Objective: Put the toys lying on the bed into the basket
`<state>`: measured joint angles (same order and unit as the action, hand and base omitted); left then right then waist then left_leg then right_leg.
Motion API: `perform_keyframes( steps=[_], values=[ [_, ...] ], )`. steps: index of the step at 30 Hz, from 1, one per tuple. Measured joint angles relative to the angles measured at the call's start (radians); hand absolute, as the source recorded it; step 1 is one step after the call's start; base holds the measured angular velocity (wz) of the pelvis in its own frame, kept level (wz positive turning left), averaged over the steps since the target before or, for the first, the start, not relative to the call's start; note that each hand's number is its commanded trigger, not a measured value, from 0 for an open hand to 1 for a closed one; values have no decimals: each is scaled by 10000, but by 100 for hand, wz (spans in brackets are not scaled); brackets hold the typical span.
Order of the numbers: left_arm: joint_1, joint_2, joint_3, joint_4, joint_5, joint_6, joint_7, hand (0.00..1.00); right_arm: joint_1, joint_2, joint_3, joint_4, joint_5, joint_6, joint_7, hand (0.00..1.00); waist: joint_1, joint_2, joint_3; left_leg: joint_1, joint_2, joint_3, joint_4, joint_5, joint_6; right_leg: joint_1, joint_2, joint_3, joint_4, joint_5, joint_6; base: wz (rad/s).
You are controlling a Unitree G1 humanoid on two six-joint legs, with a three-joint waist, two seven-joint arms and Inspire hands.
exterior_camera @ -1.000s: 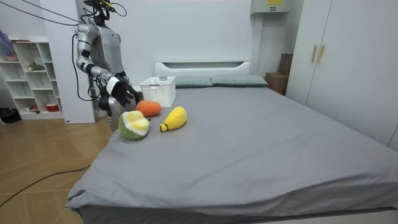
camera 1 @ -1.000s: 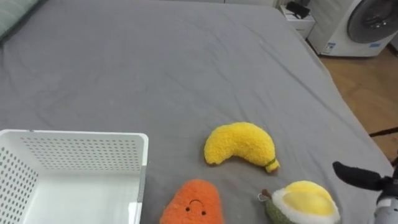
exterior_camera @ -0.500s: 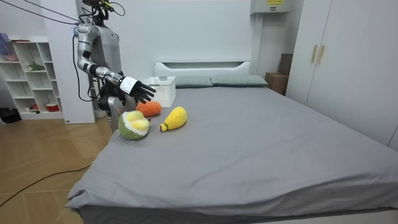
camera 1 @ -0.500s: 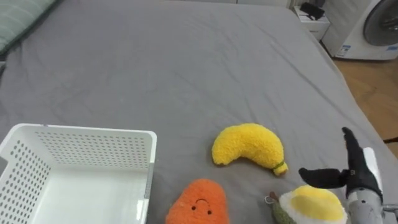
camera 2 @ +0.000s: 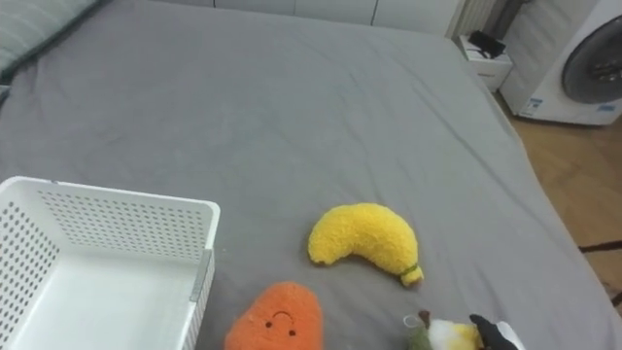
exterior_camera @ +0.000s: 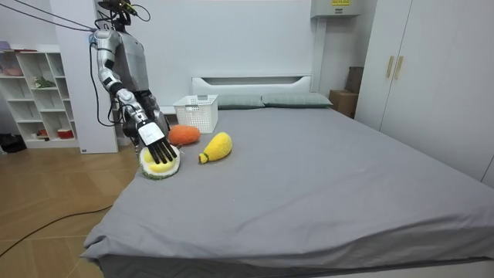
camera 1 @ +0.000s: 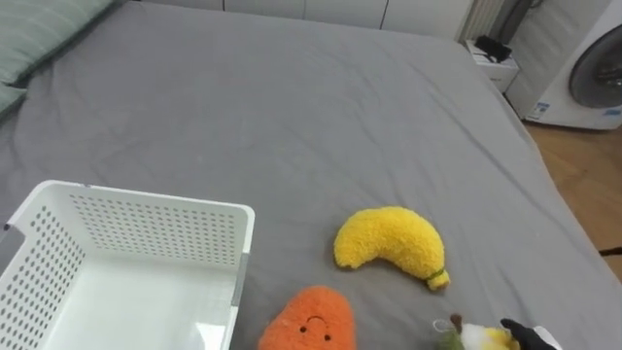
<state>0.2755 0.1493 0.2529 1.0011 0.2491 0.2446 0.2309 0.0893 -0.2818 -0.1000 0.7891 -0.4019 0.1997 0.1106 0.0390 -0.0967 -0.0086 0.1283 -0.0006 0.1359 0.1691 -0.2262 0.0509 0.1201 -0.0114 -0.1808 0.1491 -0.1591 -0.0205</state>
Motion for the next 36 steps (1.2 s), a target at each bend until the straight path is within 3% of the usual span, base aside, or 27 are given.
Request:
perform_keyframes(
  steps=[3, 4, 5, 6, 16, 27, 31, 36],
  values=[
    [-8, -4, -1, 2, 0, 170, -50, 0, -129, -6, 5, 252, -3, 55, 29, 0, 114, -28, 15, 5, -4, -34, -9, 0, -2, 34, 6, -25, -35, -5, 3, 4],
    [-23, -4, -1, 2, 0, 177, -53, 0, -159, -19, 5, 324, -6, 104, 30, 39, 170, -44, 22, -1, -7, -49, -12, 0, -2, 73, 4, -50, -55, -4, 5, 6],
    [-46, -2, 0, 2, 0, 177, -55, 0, -171, -34, 5, 382, -6, 115, 37, 95, 208, -69, 29, -17, -13, -80, -12, 0, -2, 103, -2, -100, -79, -2, 7, 8],
    [-55, -2, 0, 2, -3, 178, -62, 0, -208, -38, 9, 418, -27, 137, 74, 100, 220, -89, 35, -33, -14, -98, -11, 0, -2, 110, -3, -130, -91, -1, 8, 7],
    [-202, -6, -33, -2, -11, 184, -72, 0, -189, -258, 184, 71, -1439, 340, 82, 100, 227, -91, 30, -70, -25, -196, -11, -2, -2, 89, 13, -199, -56, 9, 9, 2],
    [-209, -32, -11, 25, 0, 186, -54, 0, 106, -30, 358, -116, -1592, 410, 32, 100, 265, 59, -3, 6, -33, -180, -18, 1, 1, 98, -6, -133, 20, 10, 6, -1],
    [-187, -33, 2, 13, 219, 159, -70, 0, 182, 43, 344, -656, -1616, 404, 238, 100, 206, 75, -8, 16, -44, -168, -12, 3, 3, 85, -25, -107, 49, 10, 6, 0],
    [-135, -75, 154, -54, 371, 160, -89, 0, 599, 95, 247, -2513, -2298, 473, 645, 100, 58, 87, -8, -2, -54, -100, -8, 5, 8, 9, -34, -88, 53, 8, 13, -3]
  ],
)
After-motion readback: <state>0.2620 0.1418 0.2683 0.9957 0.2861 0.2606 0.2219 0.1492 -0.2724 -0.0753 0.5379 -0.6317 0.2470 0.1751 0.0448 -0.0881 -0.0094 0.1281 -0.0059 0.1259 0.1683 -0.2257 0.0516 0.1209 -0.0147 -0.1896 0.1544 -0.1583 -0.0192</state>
